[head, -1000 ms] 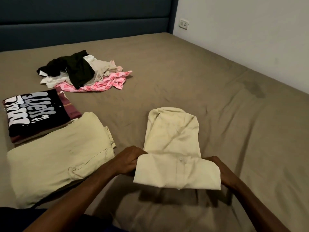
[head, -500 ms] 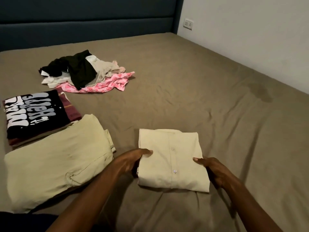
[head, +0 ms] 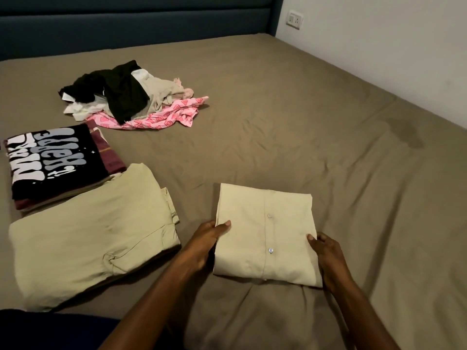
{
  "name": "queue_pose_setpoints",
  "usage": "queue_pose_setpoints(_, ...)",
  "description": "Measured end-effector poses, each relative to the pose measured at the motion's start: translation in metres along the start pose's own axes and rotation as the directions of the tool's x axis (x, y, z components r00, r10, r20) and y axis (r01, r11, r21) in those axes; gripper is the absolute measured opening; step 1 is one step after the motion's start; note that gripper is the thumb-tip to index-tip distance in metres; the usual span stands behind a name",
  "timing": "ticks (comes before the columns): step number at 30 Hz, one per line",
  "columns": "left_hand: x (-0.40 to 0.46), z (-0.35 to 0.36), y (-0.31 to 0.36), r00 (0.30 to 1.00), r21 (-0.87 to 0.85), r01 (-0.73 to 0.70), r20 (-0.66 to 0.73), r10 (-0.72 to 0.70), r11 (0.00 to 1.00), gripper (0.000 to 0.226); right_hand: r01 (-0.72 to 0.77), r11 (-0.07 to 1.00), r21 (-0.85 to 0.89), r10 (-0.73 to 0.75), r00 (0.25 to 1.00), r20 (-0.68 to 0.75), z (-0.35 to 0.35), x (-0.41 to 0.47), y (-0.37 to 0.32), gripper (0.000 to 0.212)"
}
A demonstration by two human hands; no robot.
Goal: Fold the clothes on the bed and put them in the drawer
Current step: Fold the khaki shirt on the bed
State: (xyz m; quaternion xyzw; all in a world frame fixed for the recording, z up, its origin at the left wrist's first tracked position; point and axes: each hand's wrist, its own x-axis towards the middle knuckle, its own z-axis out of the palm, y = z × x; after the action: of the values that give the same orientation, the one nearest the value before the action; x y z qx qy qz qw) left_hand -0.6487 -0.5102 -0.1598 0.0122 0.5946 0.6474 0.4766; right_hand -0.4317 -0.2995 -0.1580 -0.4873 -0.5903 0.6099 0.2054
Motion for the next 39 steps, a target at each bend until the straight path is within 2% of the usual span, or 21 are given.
queue_pose_setpoints(7,-0.028,-0.005,-0.028,0.991,0.053,-0.133,0.023,0.132,0.99,0.049,0.163,0.977,-0.136,-0.174,0.982,-0.072,0.013,0.004,0.008,0.012)
queue_pose_setpoints(11,-0.026,-0.014,-0.028,0.975,0.143,-0.21,0.104,0.196,0.967,0.035,0.19,0.957,-0.217,-0.214,0.972,-0.093,0.011,0.002,0.008,0.017)
queue_pose_setpoints(13,-0.026,-0.015,-0.037,0.976,0.149,-0.217,0.048,0.213,0.965,0.023,0.139,0.946,-0.292,-0.191,0.969,-0.157,0.008,-0.003,0.008,0.027)
queue_pose_setpoints(15,-0.029,-0.012,-0.046,0.975,0.161,-0.218,0.0,0.221,0.963,0.017,0.093,0.892,-0.443,-0.206,0.955,-0.214,0.007,-0.012,0.011,0.031)
queue_pose_setpoints(18,-0.034,-0.009,-0.049,0.965,0.207,-0.231,-0.077,0.252,0.951,0.026,0.087,0.802,-0.592,-0.27,0.936,-0.228,0.015,-0.031,0.019,0.032)
queue_pose_setpoints(20,-0.034,-0.01,-0.049,0.943,0.33,-0.244,-0.137,0.302,0.912,0.05,0.036,0.786,-0.618,-0.25,0.932,-0.264,0.023,-0.037,0.023,0.03)
queue_pose_setpoints(21,-0.035,-0.011,-0.05,0.931,0.401,-0.238,-0.167,0.326,0.885,0.054,0.018,0.782,-0.624,-0.244,0.929,-0.279,0.026,-0.038,0.025,0.029)
queue_pose_setpoints(25,-0.044,-0.008,-0.051,0.862,0.593,-0.223,-0.252,0.441,0.774,0.041,0.019,0.773,-0.634,-0.266,0.917,-0.297,0.03,-0.047,0.028,0.027)
queue_pose_setpoints(30,-0.058,0.0,-0.059,0.773,0.679,-0.221,-0.315,0.55,0.7,0.047,-0.036,0.719,-0.694,-0.279,0.9,-0.335,0.039,-0.063,0.04,0.028)
queue_pose_setpoints(34,-0.068,-0.001,-0.056,0.678,0.846,-0.187,-0.256,0.688,0.499,0.062,0.002,0.541,-0.841,-0.482,0.82,-0.309,0.05,-0.064,0.039,0.008)
queue_pose_setpoints(36,-0.069,-0.005,-0.052,0.6,0.951,-0.138,-0.141,0.787,0.275,0.066,0.047,0.383,-0.923,-0.638,0.735,-0.228,0.05,-0.06,0.037,0.01)
queue_pose_setpoints(38,-0.065,-0.006,-0.047,0.482,0.981,-0.19,0.054,0.875,0.044,0.067,0.163,0.295,-0.941,-0.722,0.683,-0.108,0.052,-0.055,0.034,0.034)
queue_pose_setpoints(39,-0.061,0.0,-0.042,0.448,0.967,-0.252,0.152,0.881,-0.038,0.066,0.247,0.265,-0.932,-0.743,0.669,-0.034,0.055,-0.054,0.03,0.047)
